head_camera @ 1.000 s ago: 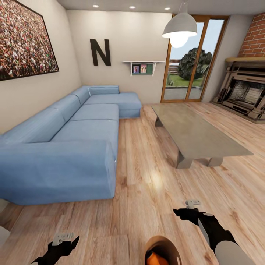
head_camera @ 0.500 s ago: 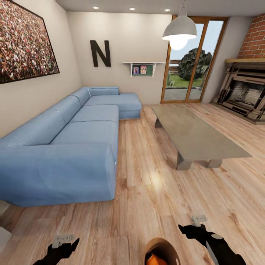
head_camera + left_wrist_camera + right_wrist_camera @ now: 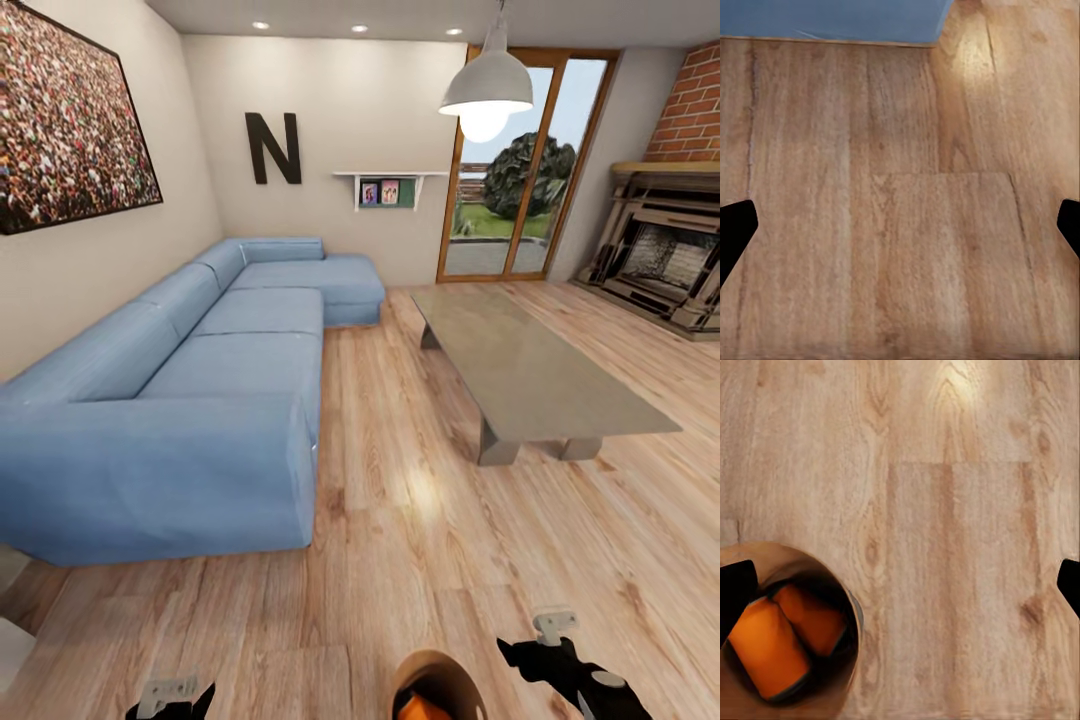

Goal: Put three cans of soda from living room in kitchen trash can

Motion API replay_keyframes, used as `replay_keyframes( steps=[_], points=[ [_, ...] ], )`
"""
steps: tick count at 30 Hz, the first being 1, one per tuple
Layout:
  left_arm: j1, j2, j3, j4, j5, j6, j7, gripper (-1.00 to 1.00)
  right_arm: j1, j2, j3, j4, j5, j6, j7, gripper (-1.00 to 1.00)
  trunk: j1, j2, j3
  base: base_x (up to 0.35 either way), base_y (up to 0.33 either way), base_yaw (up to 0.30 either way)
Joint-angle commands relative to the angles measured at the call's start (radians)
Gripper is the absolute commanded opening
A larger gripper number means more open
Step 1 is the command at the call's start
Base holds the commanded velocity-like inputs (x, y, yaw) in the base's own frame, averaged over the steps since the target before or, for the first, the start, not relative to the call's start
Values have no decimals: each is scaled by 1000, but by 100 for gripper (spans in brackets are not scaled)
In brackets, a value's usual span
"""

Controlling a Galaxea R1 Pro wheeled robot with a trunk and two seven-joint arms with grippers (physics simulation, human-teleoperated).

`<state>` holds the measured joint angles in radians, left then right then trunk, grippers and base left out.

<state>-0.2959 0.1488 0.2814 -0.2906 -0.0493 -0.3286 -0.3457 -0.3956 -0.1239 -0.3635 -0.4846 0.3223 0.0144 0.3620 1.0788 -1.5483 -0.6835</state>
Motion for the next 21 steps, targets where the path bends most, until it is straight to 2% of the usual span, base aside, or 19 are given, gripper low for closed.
replay_keyframes(
  steps=[1, 3, 4, 10, 18, 21],
  points=[
    [0, 0, 0, 9, 0, -8, 0, 100, 7, 0, 0, 0, -1, -12, 0, 100, -4, 7, 3, 0, 0, 0],
    [0, 0, 0, 23, 0, -18, 1, 100, 18, 0, 0, 2, -1, -43, -1, 100, -12, 21, 10, 0, 0, 0],
    [0, 0, 0, 45, 0, -32, 10, 100, 28, -1, -1, 27, 0, -101, -1, 100, -15, 28, 13, 0, 0, 0],
    [0, 0, -1, 98, -1, -88, 35, 100, 37, -4, -1, 129, 2, -210, -8, 100, -38, 70, 32, 0, 0, 0],
    [2, 2, -1, 124, -1, -128, 50, 100, 40, -8, -1, 167, 2, -242, -10, 100, -69, 126, 57, 0, 0, 0],
    [7, 3, -1, 157, -1, -173, 95, 100, 48, -16, -1, 192, 1, -254, -11, 100, -81, 147, 66, 0, 0, 0]
  ],
)
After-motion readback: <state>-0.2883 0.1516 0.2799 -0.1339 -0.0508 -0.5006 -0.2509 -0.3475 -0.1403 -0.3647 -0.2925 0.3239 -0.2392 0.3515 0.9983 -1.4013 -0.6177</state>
